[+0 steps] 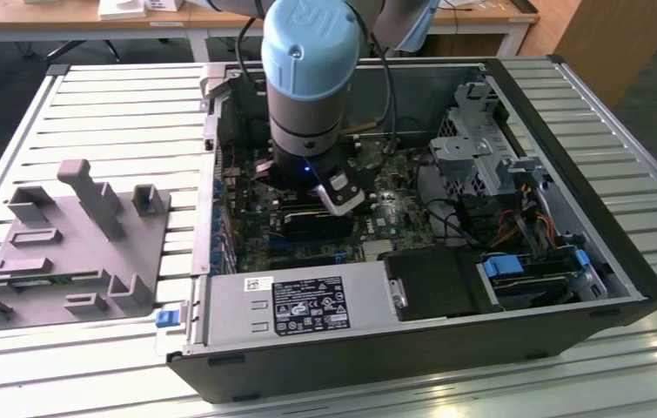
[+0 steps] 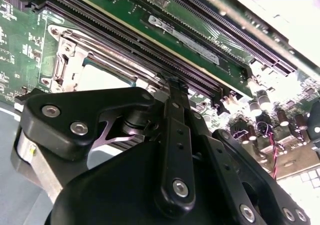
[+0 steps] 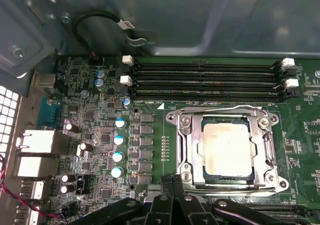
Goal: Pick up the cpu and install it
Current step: 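Install the second cpu locking lever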
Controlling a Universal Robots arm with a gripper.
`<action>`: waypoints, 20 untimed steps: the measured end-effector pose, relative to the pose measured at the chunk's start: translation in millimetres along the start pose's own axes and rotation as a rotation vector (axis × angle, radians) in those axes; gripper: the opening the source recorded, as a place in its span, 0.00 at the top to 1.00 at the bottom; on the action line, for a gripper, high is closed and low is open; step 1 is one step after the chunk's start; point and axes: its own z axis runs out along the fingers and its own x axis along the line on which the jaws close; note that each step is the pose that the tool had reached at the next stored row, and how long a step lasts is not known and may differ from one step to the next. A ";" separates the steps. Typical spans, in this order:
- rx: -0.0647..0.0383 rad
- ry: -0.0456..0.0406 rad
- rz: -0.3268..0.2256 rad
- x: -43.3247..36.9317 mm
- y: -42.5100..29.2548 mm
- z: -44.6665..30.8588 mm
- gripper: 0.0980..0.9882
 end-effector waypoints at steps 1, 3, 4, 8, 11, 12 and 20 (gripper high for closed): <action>0.000 0.0001 0.000 0.2 -0.1 0.2 0.99; 0.000 0.0002 0.000 0.3 -0.2 0.6 0.99; 0.000 0.0001 0.000 0.3 -0.1 0.7 0.99; 0.000 -0.0001 0.000 0.6 -0.2 0.8 0.99; -0.001 -0.0002 0.000 0.6 0.0 0.2 0.99; -0.001 -0.0002 0.000 0.7 0.0 0.1 0.99; 0.006 0.0000 0.000 0.7 0.1 -0.5 0.99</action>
